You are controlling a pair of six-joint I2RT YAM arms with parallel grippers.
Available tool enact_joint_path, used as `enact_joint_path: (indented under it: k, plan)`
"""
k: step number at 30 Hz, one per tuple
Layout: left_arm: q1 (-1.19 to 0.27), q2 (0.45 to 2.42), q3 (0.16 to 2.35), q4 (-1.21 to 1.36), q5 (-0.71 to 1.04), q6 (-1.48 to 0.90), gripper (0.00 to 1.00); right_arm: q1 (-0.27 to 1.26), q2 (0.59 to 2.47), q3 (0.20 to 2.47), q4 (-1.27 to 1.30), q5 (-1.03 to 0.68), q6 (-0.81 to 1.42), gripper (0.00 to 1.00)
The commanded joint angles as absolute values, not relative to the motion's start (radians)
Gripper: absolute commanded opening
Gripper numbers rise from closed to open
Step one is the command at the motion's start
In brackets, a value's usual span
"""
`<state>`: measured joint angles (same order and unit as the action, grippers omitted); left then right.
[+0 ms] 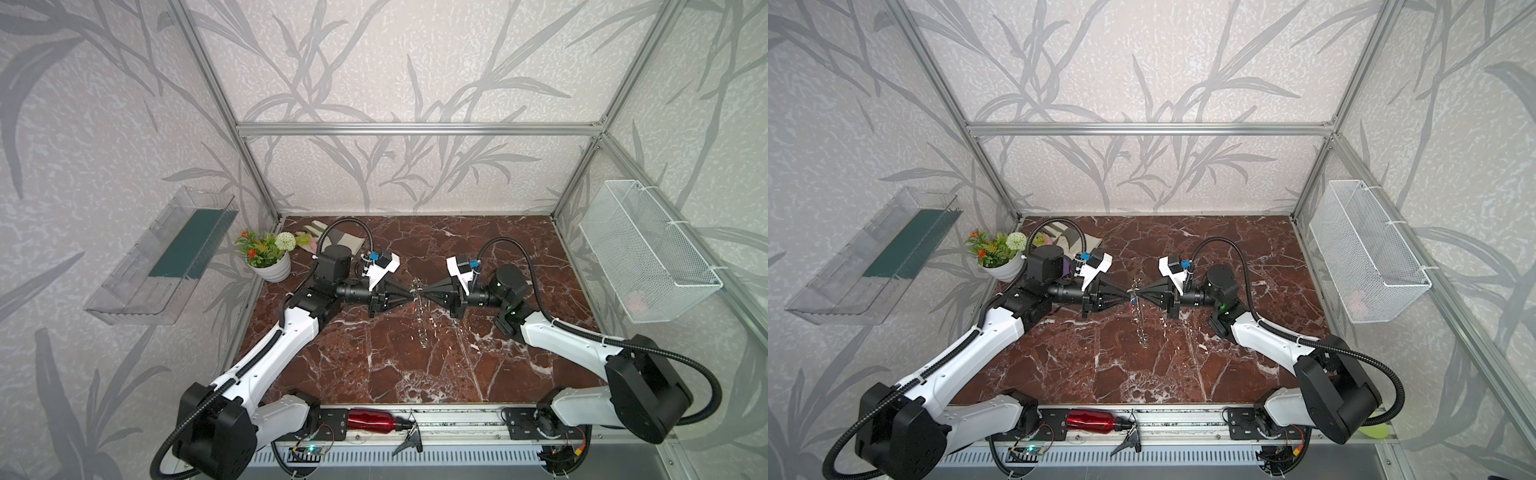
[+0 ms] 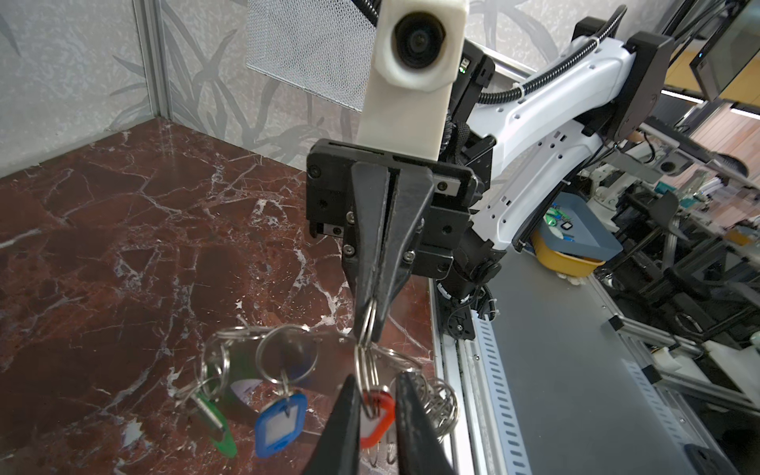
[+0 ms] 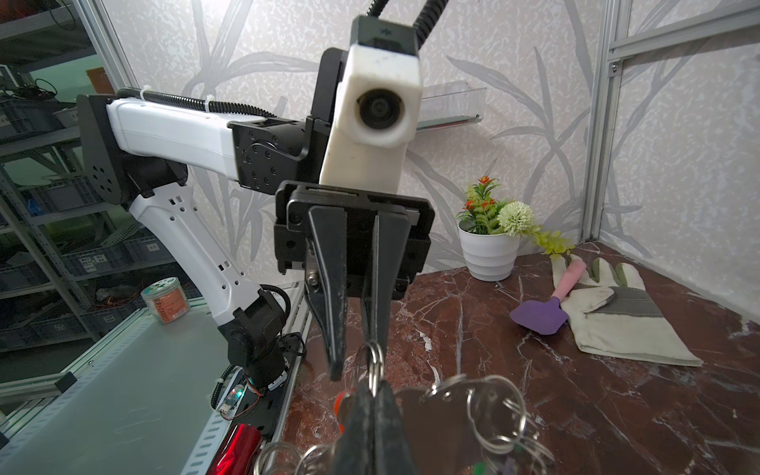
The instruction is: Put the keys on the keyring
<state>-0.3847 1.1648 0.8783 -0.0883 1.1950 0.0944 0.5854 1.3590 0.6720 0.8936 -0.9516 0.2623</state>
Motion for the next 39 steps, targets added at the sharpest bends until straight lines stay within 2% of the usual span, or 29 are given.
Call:
enact_joint_path:
  k: [1, 4, 17, 31, 39]
  plan:
    - [-0.394, 1.163, 0.908, -0.095, 1.197, 0.099, 0.07, 0.591, 1.361, 0.698, 0.966, -0.959, 0.272, 0.00]
    - [-0.398, 1.155, 0.903, -0.095, 1.195, 0.091, 0.00, 0.590, 1.360, 0.698, 0.969, -0.957, 0.272, 0.00]
    - [-0.442, 1.109, 0.843, -0.147, 1.145, 0.052, 0.00, 0.593, 1.372, 0.702, 1.035, -0.933, 0.296, 0.00]
    - [-0.458, 1.347, 1.022, -0.400, 1.138, 0.216, 0.00, 0.615, 1.380, 0.702, 1.084, -0.939, 0.299, 0.00]
    - [-0.455, 1.440, 1.077, -0.329, 1.103, 0.140, 0.00, 0.615, 1.393, 0.700, 1.108, -0.945, 0.311, 0.00]
